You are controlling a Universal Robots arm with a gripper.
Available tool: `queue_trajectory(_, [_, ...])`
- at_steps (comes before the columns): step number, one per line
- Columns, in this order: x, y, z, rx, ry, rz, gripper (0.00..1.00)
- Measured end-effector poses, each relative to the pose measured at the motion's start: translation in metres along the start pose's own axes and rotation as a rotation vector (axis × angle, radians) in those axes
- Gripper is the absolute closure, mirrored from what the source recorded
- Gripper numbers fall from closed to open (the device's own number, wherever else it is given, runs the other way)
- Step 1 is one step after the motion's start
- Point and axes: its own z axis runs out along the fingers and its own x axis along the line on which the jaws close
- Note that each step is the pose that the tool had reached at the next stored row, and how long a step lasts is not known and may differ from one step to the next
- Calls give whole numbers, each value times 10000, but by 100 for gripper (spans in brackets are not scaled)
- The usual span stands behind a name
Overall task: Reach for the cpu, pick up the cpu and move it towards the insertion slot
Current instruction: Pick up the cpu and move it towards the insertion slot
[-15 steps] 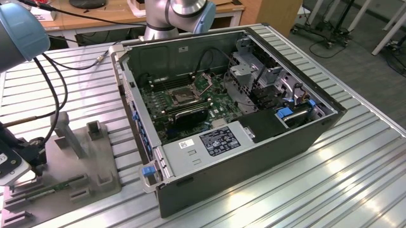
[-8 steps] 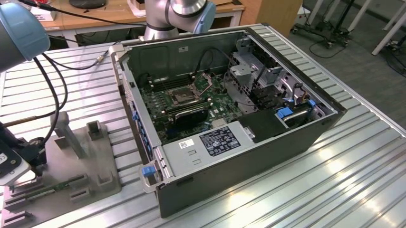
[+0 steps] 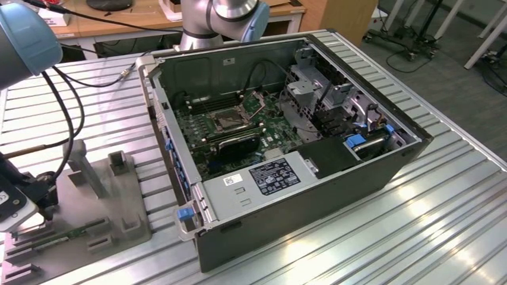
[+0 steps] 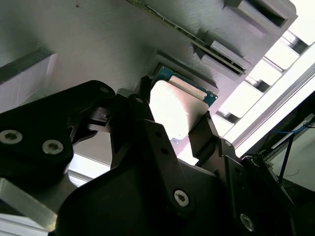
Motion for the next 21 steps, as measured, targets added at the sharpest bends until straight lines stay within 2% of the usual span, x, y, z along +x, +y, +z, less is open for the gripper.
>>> queue_trajectory(10, [-1, 0, -9, 56, 0, 5, 45])
queue_trajectory(21, [-1, 1, -27, 68, 0, 7, 45])
